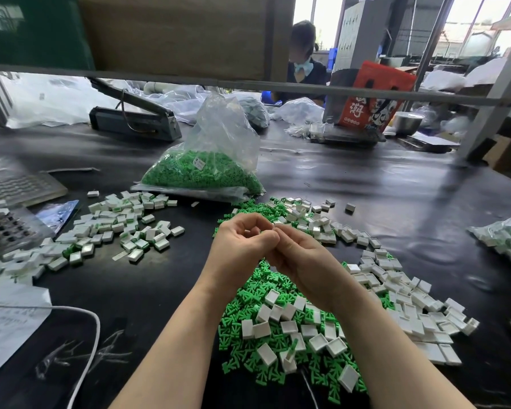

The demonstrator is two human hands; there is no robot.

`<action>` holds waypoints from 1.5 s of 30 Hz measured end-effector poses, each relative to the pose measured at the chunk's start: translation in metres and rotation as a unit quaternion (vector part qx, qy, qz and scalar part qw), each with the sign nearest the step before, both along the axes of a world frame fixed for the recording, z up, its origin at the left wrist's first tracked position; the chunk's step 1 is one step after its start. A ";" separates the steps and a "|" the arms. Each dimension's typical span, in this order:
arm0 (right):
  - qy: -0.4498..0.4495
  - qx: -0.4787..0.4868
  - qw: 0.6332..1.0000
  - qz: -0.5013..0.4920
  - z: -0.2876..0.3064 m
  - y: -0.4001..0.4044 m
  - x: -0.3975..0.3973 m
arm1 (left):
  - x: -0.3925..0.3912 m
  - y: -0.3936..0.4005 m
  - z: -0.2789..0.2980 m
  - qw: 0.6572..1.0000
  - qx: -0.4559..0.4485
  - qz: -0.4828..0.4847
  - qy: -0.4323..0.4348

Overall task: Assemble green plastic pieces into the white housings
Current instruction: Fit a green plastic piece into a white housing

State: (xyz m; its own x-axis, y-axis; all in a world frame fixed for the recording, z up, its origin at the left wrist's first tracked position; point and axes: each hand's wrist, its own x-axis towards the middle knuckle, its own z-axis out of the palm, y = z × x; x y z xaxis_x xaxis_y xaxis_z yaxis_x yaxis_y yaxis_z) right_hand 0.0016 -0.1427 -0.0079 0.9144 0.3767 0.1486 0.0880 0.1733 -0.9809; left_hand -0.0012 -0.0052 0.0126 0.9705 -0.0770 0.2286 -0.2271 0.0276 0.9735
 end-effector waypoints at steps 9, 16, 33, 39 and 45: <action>-0.017 -0.037 0.999 -0.002 0.000 -0.002 -0.001 | -0.001 0.000 -0.002 1.000 -0.007 -0.004 0.006; -0.019 -0.058 0.998 -0.014 0.002 -0.002 -0.002 | -0.001 -0.001 -0.003 1.000 -0.020 -0.018 0.006; 0.009 -0.088 0.995 -0.054 0.008 -0.001 -0.004 | 0.006 0.009 -0.004 0.991 -0.077 -0.034 0.101; -0.068 -0.334 0.910 -0.234 0.004 -0.024 0.005 | 0.019 0.042 -0.008 0.918 -0.288 0.088 0.257; -0.061 -0.602 0.716 -0.348 0.002 -0.062 0.009 | 0.036 0.088 -0.016 0.797 -0.501 0.173 0.289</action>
State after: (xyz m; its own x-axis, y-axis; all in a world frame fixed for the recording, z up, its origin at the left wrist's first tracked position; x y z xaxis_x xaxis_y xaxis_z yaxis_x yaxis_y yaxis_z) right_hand 0.0104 -0.2047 -0.0060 0.9506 -0.2425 0.1938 -0.1608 -0.9187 -0.3607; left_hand 0.0344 0.0833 -0.0030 0.8596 0.1590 -0.4857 0.0878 0.8903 0.4468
